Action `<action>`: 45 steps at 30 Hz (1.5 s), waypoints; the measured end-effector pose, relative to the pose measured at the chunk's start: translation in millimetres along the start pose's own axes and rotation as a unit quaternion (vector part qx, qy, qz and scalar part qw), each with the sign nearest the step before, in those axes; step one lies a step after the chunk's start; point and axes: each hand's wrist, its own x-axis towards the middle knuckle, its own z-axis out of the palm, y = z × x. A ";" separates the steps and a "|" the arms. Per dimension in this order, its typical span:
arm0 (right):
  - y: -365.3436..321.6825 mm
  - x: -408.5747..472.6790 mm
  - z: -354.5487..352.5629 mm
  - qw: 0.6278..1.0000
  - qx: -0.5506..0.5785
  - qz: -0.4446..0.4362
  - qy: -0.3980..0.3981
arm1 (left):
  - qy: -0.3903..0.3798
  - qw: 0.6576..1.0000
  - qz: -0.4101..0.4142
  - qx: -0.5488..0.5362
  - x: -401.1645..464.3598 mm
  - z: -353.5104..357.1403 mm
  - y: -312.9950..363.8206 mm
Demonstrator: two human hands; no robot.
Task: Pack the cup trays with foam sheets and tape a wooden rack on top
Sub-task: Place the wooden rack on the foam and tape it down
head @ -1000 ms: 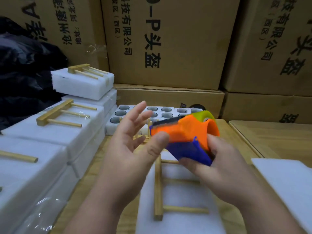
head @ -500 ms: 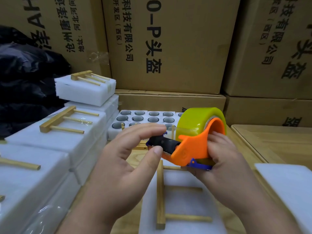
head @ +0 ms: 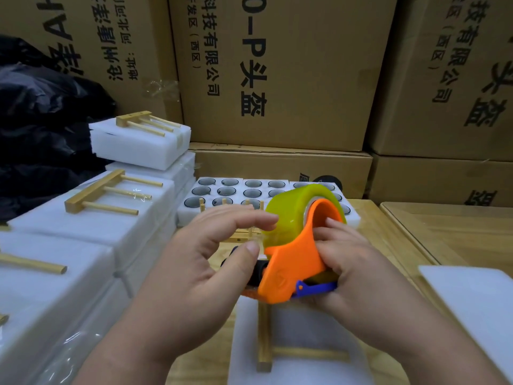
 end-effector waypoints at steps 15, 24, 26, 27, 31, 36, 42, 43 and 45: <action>-7.8 0.6 -6.9 0.999 -0.010 -0.013 -0.037 | -0.082 0.995 -0.059 0.002 -0.9 -21.2 -5.8; -13.7 1.9 -8.3 0.997 -0.031 -0.021 -0.061 | -0.053 0.994 -0.075 -0.053 1.5 -20.1 -9.8; -13.4 1.2 -9.1 0.998 -0.019 -0.022 -0.063 | -0.056 0.993 -0.079 -0.072 1.6 -19.8 -8.3; -13.2 0.6 -9.4 0.998 -0.013 -0.024 -0.062 | -0.059 0.992 -0.081 -0.083 1.5 -19.9 -8.3; -14.7 -1.1 -11.7 0.998 -0.004 -0.022 -0.056 | -0.066 0.983 -0.097 -0.141 2.1 -21.9 -8.0; -18.2 0.8 -16.0 0.998 -0.027 -0.014 -0.061 | -0.091 0.978 -0.091 -0.163 -0.8 -23.4 -5.5; -21.6 0.0 -18.8 0.997 -0.033 0.003 -0.076 | 0.020 0.986 -0.113 -0.117 5.9 -12.3 -2.7; -22.1 -0.4 -19.7 0.997 -0.028 0.008 -0.075 | 0.036 0.988 -0.107 -0.101 6.3 -12.3 -2.4; -22.0 -1.5 -21.5 0.997 -0.025 0.017 -0.073 | 0.050 0.992 -0.087 -0.076 6.9 -13.0 -1.5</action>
